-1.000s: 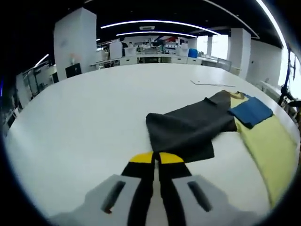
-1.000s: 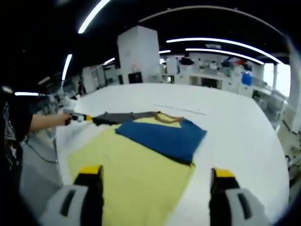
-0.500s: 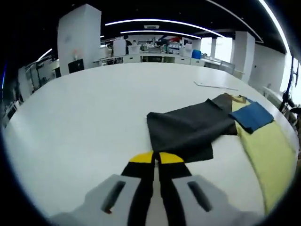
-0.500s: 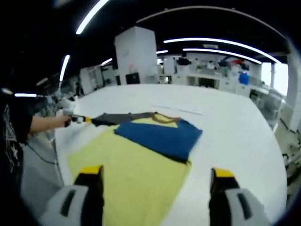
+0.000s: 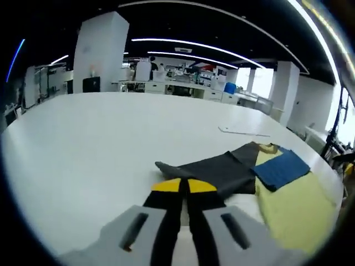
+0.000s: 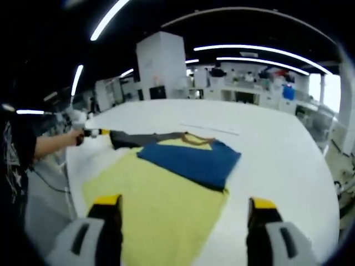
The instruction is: Fold the garment on the visible template until the final outline fits inside the template.
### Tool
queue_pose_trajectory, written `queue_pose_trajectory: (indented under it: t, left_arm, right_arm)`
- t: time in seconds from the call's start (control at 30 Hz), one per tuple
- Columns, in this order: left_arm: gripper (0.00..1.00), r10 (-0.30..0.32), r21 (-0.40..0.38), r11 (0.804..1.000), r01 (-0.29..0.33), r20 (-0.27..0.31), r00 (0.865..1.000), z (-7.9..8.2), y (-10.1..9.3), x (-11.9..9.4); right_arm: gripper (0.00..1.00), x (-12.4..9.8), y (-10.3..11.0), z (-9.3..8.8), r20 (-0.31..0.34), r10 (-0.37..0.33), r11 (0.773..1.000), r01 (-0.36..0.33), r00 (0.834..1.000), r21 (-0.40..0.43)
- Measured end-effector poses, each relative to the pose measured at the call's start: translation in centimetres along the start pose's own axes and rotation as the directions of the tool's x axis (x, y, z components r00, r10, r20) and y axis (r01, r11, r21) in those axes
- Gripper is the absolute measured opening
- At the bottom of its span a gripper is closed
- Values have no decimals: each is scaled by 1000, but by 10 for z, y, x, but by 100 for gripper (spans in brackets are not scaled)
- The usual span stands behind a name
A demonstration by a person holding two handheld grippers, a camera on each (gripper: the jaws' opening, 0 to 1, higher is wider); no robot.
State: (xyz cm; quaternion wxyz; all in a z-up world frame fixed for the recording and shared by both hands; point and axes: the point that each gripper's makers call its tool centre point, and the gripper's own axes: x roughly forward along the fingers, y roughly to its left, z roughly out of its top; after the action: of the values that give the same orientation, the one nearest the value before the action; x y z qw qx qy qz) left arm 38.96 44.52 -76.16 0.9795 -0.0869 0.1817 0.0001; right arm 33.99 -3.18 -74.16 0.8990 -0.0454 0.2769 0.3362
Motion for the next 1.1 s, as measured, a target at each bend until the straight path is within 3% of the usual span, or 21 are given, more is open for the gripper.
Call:
queue_pose_trajectory:
  t: [0.27, 0.67, 0.7, 0.73, 0.77, 0.93, 1.1]
  left_arm:
    - [0, -69, -58, 995, 76, 124, 990, 40, -20, 14]
    - [0, -172, -66, 980, 190, 218, 961, 78, -56, 36]
    - [0, -178, -57, 979, 195, 221, 959, 79, -69, 34]
    - [0, -185, -48, 978, 201, 225, 956, 80, -99, 24]
    - [0, -196, -45, 976, 212, 229, 954, 81, -110, 22]
    - [0, -243, -53, 963, 264, 250, 937, 84, -149, 23]
    - [0, -279, -31, 955, 294, 234, 931, 80, -184, 28]
  right_arm:
    - [94, -1, 3, 1, 11, 6, 1000, -6, 1000, 4]
    - [95, -4, 1, -1, 19, 14, 1000, -14, 1000, 8]
    - [95, -4, 1, -1, 20, 15, 1000, -15, 1000, 8]
    - [95, -4, 2, -2, 19, 17, 1000, -17, 1000, 9]
    - [95, -4, 2, -3, 18, 18, 1000, -18, 1000, 9]
    - [95, -4, 4, -5, 15, 24, 1000, -24, 1000, 9]
    - [95, -3, 5, -8, 13, 29, 999, -29, 999, 13]
